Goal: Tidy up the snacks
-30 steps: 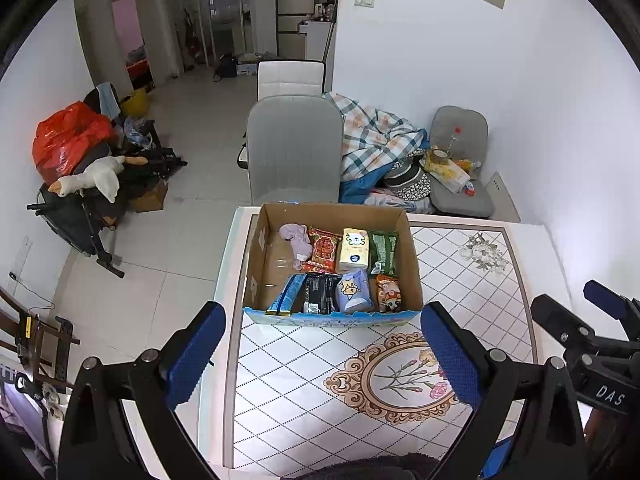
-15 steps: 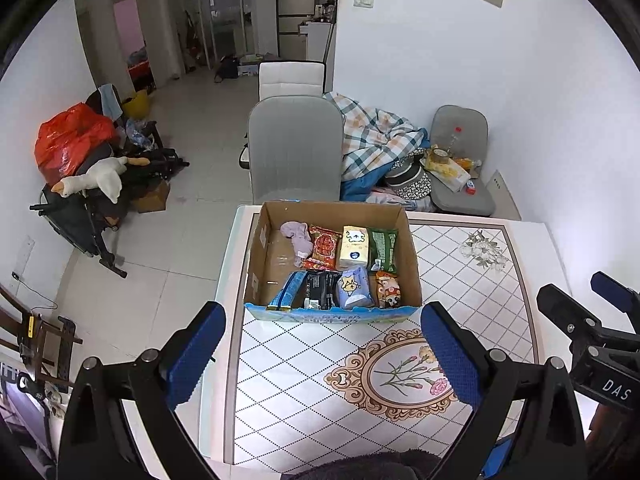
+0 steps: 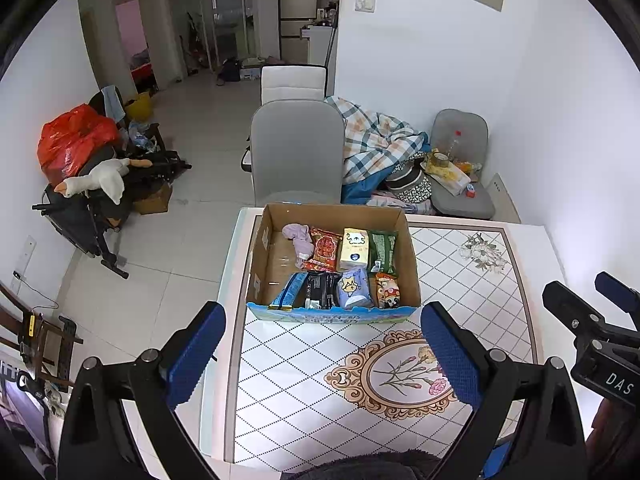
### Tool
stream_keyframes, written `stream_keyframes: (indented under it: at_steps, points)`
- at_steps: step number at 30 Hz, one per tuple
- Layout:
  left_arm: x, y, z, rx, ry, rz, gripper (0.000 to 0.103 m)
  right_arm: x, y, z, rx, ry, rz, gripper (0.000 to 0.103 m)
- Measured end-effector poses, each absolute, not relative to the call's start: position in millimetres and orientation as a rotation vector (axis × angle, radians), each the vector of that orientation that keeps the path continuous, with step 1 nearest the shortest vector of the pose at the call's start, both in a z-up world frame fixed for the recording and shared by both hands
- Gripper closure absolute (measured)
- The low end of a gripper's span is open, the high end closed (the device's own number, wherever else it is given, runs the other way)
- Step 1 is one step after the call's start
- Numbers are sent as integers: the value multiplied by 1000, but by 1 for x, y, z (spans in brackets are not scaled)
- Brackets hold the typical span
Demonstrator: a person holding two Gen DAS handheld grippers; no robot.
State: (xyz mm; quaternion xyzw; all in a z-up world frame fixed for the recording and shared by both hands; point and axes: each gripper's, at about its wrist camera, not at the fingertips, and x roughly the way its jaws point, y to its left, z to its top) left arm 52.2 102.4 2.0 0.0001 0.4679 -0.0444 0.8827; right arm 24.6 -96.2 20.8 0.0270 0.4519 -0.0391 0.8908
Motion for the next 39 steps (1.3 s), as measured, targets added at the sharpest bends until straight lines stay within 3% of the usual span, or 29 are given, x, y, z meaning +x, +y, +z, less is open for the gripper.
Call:
stream_keyframes:
  at_steps: [39]
  points:
    - [47, 95, 0, 5, 983, -67, 3, 13, -98, 20, 40, 935, -113, 0]
